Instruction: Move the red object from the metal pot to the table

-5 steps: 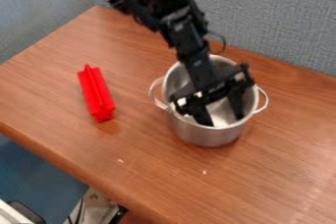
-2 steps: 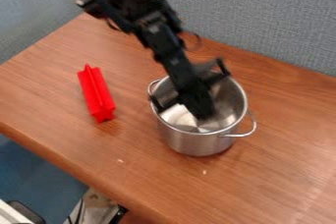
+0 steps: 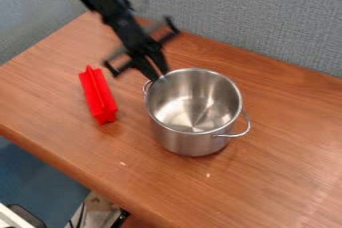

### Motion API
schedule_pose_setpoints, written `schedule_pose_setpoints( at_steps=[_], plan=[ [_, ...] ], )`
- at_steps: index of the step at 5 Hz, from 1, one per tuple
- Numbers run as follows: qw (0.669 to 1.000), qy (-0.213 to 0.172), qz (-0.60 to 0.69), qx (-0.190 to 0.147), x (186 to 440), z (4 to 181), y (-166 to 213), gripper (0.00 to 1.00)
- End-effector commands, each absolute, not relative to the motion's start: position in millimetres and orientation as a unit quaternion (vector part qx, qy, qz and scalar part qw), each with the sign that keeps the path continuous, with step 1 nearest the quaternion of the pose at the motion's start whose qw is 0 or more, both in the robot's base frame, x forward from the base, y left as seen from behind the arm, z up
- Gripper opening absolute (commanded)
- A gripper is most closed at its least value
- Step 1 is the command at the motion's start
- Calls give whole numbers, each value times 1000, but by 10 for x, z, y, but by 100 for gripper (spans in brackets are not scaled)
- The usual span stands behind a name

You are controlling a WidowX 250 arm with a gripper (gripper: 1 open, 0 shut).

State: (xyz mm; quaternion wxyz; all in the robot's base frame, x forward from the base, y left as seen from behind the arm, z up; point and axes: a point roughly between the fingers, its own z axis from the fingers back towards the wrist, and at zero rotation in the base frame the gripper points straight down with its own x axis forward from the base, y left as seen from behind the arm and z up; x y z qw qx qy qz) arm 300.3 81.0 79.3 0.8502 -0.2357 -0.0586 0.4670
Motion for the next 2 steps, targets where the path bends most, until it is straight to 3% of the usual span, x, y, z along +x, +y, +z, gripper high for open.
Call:
schedule_pose_setpoints(
  at_steps=[1,2],
  plan=[
    [841,-90,483,-226,3020,987,1237,0],
    [834,-98,490,-235,3112,1019,1260,0]
  ],
)
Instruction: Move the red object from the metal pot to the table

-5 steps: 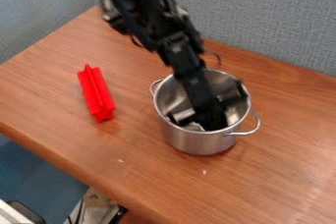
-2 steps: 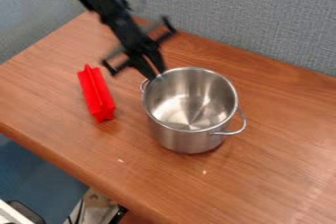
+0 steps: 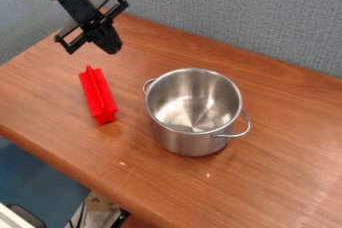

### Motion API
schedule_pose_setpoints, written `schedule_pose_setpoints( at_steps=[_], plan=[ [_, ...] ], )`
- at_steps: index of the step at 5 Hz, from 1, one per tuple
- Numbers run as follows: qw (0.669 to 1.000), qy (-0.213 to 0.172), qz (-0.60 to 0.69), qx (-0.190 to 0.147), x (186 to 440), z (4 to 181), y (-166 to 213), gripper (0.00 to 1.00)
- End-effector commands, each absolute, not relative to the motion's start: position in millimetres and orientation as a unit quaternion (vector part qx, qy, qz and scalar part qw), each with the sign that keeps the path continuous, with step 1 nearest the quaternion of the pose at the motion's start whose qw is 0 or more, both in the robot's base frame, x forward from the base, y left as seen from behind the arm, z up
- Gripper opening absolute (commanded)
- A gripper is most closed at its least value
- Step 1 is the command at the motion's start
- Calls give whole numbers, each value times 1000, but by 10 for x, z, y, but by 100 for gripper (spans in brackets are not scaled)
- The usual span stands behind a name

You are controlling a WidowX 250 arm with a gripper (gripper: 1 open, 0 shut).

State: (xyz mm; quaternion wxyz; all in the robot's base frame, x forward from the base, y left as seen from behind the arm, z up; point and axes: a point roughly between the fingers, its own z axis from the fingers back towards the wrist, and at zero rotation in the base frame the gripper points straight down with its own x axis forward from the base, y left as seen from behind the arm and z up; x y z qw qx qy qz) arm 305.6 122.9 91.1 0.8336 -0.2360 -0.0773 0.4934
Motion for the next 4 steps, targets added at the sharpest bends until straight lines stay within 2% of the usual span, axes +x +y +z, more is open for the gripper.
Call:
schedule_pose_setpoints(
  at_steps=[1,3,4],
  plan=[
    [822,-111,505,-241,3202,1057,1380,0],
    [856,-79,459,-226,3242,1370,1139,0],
    [868,-84,434,-226,3204,1423,1100,0]
  ],
)
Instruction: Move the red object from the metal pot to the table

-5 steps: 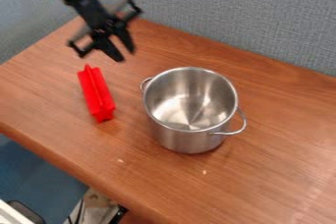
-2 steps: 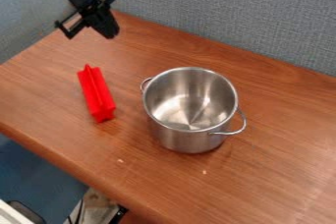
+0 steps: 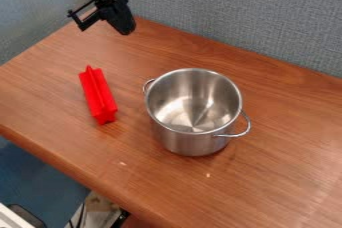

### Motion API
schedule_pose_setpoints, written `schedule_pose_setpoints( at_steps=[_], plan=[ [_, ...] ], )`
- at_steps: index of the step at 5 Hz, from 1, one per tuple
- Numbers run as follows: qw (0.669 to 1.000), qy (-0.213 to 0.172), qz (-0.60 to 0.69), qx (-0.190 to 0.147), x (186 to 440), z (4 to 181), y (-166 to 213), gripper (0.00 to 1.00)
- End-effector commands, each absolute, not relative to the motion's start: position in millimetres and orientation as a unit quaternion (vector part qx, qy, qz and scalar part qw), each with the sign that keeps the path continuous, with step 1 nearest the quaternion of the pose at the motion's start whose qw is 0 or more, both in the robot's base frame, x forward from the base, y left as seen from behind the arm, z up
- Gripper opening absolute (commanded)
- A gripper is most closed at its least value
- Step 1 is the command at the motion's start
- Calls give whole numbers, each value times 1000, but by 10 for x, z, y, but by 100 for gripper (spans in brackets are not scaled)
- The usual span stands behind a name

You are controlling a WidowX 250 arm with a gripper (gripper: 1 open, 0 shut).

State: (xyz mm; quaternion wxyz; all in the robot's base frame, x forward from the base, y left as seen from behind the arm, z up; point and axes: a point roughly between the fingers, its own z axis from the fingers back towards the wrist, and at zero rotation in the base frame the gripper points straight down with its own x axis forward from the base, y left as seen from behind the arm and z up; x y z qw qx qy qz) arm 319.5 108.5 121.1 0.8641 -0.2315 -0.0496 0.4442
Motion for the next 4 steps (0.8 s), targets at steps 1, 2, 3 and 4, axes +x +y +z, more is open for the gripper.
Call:
schedule_pose_setpoints(
  at_steps=[1,2,3,4],
  plan=[
    [875,-89,421,-220,3189,1428,1153,0],
    [883,-95,406,-213,3167,1446,1198,0],
    [886,-82,401,-220,3079,1458,1105,0],
    [888,-70,395,-226,2992,1469,1007,0]
  ],
)
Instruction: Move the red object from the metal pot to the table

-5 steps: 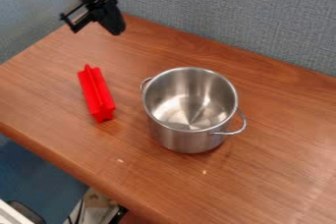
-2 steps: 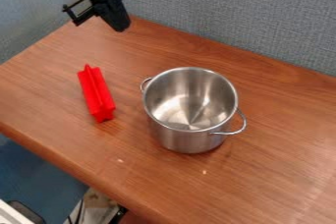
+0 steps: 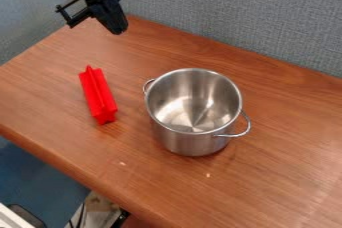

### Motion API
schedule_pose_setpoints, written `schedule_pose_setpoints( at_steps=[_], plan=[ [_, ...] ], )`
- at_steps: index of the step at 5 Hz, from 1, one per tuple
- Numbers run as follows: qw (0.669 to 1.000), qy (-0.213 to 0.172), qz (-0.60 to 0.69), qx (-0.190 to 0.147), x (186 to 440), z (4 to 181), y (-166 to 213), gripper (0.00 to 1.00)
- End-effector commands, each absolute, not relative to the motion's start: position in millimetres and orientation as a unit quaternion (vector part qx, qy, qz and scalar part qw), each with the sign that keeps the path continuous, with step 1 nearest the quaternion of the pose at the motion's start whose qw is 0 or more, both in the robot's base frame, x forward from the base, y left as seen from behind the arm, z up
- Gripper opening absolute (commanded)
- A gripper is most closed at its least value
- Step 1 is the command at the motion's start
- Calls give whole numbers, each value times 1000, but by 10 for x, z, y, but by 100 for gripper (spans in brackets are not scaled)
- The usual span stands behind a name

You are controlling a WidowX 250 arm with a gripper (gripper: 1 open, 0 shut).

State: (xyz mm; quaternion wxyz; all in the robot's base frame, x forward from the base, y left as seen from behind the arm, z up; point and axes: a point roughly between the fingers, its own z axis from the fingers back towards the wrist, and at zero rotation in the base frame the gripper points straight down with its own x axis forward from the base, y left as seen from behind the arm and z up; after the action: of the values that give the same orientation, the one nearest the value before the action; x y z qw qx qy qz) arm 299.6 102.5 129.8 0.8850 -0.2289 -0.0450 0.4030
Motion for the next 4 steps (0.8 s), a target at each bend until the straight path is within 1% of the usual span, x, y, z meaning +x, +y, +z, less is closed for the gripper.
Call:
schedule_pose_setpoints(
  at_steps=[1,2,3,4],
  plan=[
    [897,-58,379,-220,3007,1308,834,0],
    [908,-42,359,-212,3037,1070,573,0],
    [915,-31,340,-214,3024,1041,573,0],
    [919,-22,326,-221,3017,1083,711,0]
  ],
)
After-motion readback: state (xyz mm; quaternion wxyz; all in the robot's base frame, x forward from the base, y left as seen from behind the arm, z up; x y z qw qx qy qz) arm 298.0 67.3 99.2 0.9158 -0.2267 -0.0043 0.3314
